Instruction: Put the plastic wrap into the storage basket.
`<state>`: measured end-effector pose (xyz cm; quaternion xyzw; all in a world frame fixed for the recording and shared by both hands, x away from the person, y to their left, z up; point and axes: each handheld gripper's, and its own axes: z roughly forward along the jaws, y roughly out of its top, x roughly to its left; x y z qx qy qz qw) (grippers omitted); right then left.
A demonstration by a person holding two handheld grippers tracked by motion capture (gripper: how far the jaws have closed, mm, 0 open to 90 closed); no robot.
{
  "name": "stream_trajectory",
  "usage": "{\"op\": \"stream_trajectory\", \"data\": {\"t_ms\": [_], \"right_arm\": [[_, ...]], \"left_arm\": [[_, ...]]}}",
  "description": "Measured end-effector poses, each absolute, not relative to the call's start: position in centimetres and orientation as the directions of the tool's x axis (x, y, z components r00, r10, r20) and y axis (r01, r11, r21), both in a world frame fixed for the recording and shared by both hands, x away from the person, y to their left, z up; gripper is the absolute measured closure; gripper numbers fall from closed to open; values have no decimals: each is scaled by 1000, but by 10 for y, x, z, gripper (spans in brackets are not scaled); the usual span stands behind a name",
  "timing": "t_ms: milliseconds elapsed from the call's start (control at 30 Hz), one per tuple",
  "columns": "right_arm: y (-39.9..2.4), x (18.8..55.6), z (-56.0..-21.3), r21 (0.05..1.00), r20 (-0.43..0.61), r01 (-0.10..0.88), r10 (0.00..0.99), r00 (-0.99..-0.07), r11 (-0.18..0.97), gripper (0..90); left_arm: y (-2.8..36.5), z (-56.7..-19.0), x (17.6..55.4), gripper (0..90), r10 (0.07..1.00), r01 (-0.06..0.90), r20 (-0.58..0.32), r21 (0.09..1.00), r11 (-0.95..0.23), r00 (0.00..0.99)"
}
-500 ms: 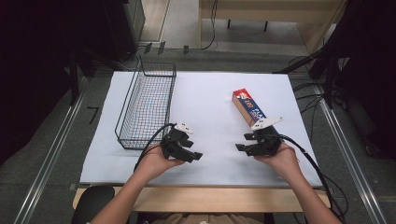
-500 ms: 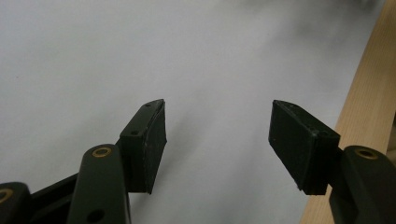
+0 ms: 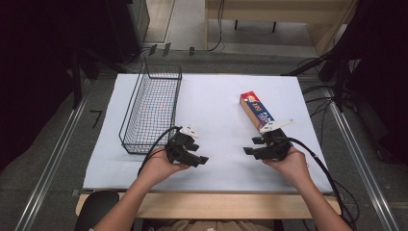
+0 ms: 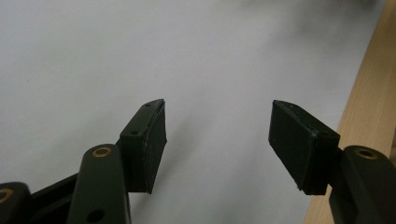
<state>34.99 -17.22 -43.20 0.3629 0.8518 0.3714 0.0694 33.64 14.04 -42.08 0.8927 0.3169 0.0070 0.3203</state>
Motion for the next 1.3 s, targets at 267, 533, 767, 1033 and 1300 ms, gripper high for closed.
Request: {"op": "stream_trajectory", "data": {"t_ms": [267,533,767,1033,1300], "right_arm": [[-169,349,-435,659,161,578,660,-734,481,402],[-169,346,-434,653,139,571,662,-736,498,407],[-168,345,-435,645,150,574,652,-743,505,400],[-170,345,-434,631,125,570,655,-745,527,403],[-176,346,-428,645,105,560,665,-740,521,392]], "left_arm": [[145,-419,340,377,559,575,-232,577,-580,796],[147,-419,341,374,549,569,-236,582,-581,802],[148,-418,342,374,560,580,-241,581,-571,793],[153,-411,342,374,551,567,-237,598,-567,800],[152,-415,342,372,546,566,-232,577,-588,805]]}}
